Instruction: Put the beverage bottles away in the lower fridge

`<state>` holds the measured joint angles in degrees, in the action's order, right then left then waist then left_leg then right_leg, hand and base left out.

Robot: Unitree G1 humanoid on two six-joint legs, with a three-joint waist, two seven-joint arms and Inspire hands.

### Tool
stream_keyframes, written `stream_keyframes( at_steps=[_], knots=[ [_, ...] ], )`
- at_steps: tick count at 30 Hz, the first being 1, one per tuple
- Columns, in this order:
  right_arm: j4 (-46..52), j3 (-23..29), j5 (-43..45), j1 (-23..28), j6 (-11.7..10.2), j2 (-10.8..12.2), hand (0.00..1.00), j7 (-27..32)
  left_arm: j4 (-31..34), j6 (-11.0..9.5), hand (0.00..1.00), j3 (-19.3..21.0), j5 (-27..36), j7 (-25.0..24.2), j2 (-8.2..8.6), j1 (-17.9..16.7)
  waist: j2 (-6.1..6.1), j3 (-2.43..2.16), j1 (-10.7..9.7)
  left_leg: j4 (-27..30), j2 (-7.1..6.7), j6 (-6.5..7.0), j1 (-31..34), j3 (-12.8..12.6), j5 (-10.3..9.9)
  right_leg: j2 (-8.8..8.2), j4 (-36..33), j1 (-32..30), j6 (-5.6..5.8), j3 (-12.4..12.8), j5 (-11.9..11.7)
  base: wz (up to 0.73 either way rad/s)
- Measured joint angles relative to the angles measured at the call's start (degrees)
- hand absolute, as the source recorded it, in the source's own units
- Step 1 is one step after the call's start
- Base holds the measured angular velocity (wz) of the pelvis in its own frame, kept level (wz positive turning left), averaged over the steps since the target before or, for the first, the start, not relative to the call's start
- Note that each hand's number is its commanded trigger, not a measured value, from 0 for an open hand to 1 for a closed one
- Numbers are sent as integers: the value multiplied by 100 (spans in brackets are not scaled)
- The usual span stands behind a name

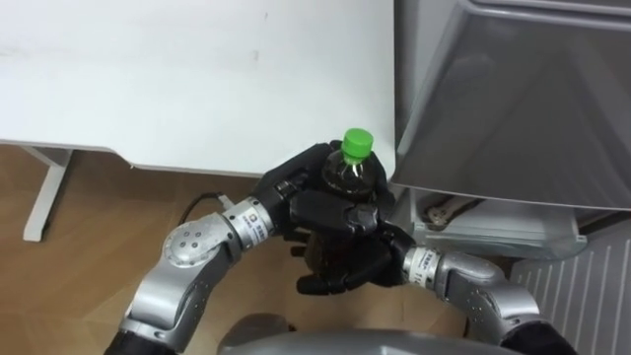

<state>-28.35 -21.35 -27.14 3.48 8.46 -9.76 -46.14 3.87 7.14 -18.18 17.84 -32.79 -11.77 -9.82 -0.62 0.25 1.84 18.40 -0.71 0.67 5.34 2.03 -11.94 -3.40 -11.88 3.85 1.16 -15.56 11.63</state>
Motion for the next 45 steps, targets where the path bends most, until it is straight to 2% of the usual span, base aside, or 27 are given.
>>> stream_keyframes(
  at_steps=[10, 13, 15, 16, 17, 18, 19, 34, 45],
  knots=[
    [227, -72, -41, 124, -26, -36, 100, 187, -17, 0, 100, 9, 34, 101, -3, -1, 13, 10, 8, -23, 0, 0, -6, -12, 0, -4, 8, -6, 0, 2, 0, 0],
    [280, -231, -32, 125, -132, -159, 100, 185, -88, 10, 100, 9, 165, 112, -3, -1, 21, 15, 7, -31, -1, 0, -3, -14, 0, -6, 8, -12, 0, 1, 0, 0],
    [330, -287, -30, 125, -142, -224, 100, 185, -102, 29, 90, 1, 238, 112, -3, -1, 21, 15, 8, -33, -1, 0, 1, -14, 0, -6, 9, -16, 0, 0, 0, 0],
    [345, -297, -31, 124, -144, -239, 100, 185, -106, 37, 76, 2, 292, 112, -4, -1, 21, 15, 8, -36, 0, 0, 2, -13, 0, -6, 9, -16, 0, 1, 0, 0],
    [346, -297, -31, 124, -148, -238, 100, 186, -106, 39, 51, 4, 327, 115, -4, -1, 22, 15, 6, -37, 0, 0, 5, -13, 0, -6, 9, -16, 0, 0, 0, 0],
    [351, -297, -33, 124, -152, -238, 100, 186, -108, 43, 15, 1, 375, 129, -5, -1, 23, 16, 6, -38, -1, 0, 6, -12, 0, -6, 9, -16, 0, 0, 0, 0],
    [356, -297, -33, 124, -152, -239, 100, 186, -108, 44, 0, 2, 393, 135, -11, -1, 23, 16, 5, -39, -1, 0, 6, -12, 0, -6, 10, -17, 0, 0, 0, 0],
    [359, -416, -460, 221, -67, -224, 100, 184, -105, 34, 0, 3, 412, 188, -23, 17, 54, 35, 6, -17, -1, 1, 66, -13, 0, -6, -1, -75, 0, 1, 0, 0],
    [358, -482, -807, 220, 90, -217, 100, 178, -106, 31, 0, 47, 407, 218, -16, 75, 49, 38, 22, -46, -3, 1, 23, -16, 0, -6, 14, -47, 0, 0, 0, 0]
  ],
)
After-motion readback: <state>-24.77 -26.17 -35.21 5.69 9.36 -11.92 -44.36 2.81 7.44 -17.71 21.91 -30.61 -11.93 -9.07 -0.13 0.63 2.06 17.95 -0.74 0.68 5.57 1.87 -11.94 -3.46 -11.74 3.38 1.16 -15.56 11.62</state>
